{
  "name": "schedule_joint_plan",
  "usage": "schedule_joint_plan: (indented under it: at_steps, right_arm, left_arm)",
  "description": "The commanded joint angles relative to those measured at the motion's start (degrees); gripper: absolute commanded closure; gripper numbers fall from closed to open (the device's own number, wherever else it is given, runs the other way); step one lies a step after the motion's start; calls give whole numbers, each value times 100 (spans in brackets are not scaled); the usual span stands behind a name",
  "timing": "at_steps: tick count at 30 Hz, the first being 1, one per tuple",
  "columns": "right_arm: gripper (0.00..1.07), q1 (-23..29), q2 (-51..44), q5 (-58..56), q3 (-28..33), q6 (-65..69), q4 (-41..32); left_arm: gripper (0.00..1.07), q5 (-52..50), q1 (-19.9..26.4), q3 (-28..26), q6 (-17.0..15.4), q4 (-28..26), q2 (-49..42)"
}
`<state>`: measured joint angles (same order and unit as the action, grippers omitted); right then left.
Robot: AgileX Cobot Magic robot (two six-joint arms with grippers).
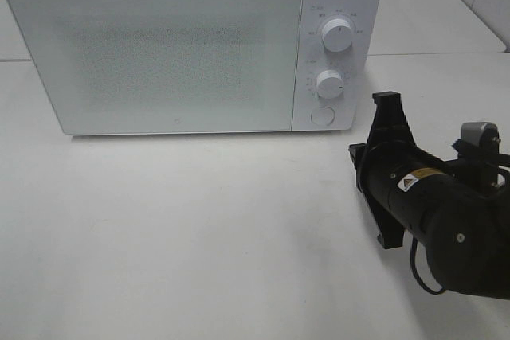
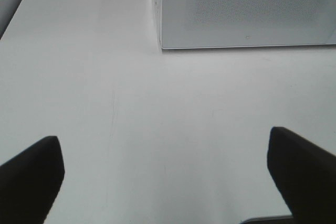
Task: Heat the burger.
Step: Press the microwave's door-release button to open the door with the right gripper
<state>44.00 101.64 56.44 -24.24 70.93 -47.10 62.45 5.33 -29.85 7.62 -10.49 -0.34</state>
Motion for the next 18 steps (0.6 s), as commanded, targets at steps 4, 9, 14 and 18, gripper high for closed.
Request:
schedule_joint_plan:
  at_steps: [4,9,14,18]
  right_arm:
    - [107,-132,344,92,-395,269,-6]
    - [107,-372,659,86,-796,395,6]
    - [107,-642,900,-63,-1123,407,269]
    - [107,-745,1060,-86,-1341,407,441]
  left_arm:
    - [9,-86,0,11,-34,11,-103]
    - [9,-86,0,11,-34,11,-103]
    - [9,-86,0,11,-34,11,-103]
    - [9,-86,0,11,-34,11,-103]
